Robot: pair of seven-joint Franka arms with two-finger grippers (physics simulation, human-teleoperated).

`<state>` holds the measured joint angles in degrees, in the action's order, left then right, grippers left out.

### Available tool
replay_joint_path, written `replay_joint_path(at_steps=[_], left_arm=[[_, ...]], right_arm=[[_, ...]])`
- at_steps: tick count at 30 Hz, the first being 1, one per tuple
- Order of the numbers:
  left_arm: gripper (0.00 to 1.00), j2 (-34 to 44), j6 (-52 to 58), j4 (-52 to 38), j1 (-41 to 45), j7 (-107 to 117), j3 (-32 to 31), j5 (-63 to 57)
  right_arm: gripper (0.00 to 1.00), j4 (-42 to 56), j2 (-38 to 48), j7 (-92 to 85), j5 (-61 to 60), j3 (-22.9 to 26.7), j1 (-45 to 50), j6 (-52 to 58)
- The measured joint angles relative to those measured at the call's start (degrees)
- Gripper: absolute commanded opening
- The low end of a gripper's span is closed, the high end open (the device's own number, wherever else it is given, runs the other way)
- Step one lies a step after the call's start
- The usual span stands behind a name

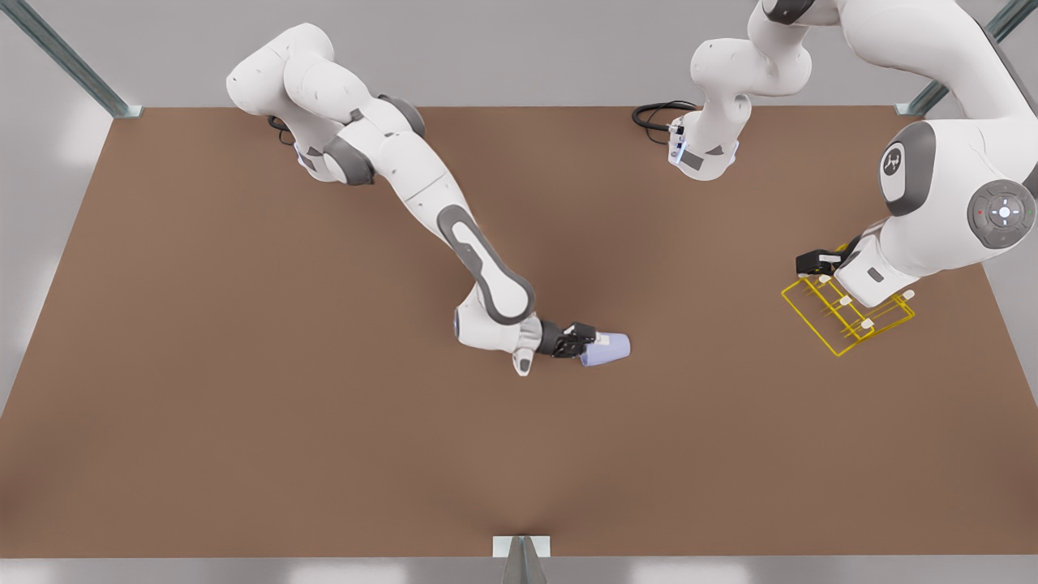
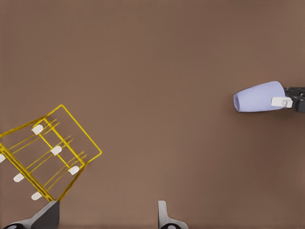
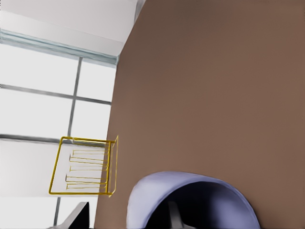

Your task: Place the cup on the cup holder

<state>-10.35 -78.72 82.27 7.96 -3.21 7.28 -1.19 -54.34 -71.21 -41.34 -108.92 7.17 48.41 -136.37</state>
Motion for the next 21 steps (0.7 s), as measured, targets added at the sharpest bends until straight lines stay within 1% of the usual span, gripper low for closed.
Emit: replay_joint_path(at_steps=[3, 6, 8, 11, 13, 15, 17, 18, 20, 21], left_arm=[[1.0, -0.1, 0.0, 0.0, 0.2, 0.1, 0.0, 0.0], [1.0, -0.2, 0.1, 0.0, 4.7, 2.4, 0.0, 0.0], [1.0, -0.4, 0.2, 0.0, 7.1, 4.1, -0.2, 0.0], [1.0, -0.6, 0.2, 0.1, 7.0, 7.1, -2.1, 0.2], [1.0, -3.0, -0.4, 0.4, 10.3, 10.8, -3.5, 0.2], [1.0, -7.4, -2.5, 0.7, 15.1, 16.1, -4.1, 0.3], [1.0, -11.3, -6.6, 1.0, 17.1, 22.8, -4.3, 0.5], [1.0, -12.2, -9.0, 2.0, 17.2, 26.2, -4.3, 0.8], [1.0, -14.7, -16.2, 4.5, 17.4, 34.7, -4.3, 1.2], [1.0, -15.6, -19.9, 5.5, 17.3, 39.3, -4.4, 1.4]], right_arm=[[1.0, -0.3, 0.2, -2.0, 0.5, -0.1, -1.4, 1.2], [1.0, -0.9, 0.8, -3.6, 2.2, -0.1, -2.5, 2.7], [1.0, -3.4, 2.5, -4.5, 3.4, -0.1, -3.1, 3.7], [1.0, -6.7, 4.6, -5.7, 5.3, -0.2, -4.0, 5.1], [1.0, -9.8, 6.6, -6.4, 7.4, -0.2, -5.4, 6.3], [1.0, -12.9, 9.3, -6.9, 10.8, -0.2, -7.5, 7.9], [1.0, -14.3, 12.9, -6.5, 22.1, 0.1, -13.8, 13.3], [1.0, -14.3, 15.1, -5.8, 31.3, 0.8, -17.4, 17.3], [1.0, -12.8, 22.3, -3.2, 55.3, 4.8, -20.9, 29.0], [1.0, -12.5, 27.0, -1.2, 66.1, 5.7, -21.6, 35.2]])
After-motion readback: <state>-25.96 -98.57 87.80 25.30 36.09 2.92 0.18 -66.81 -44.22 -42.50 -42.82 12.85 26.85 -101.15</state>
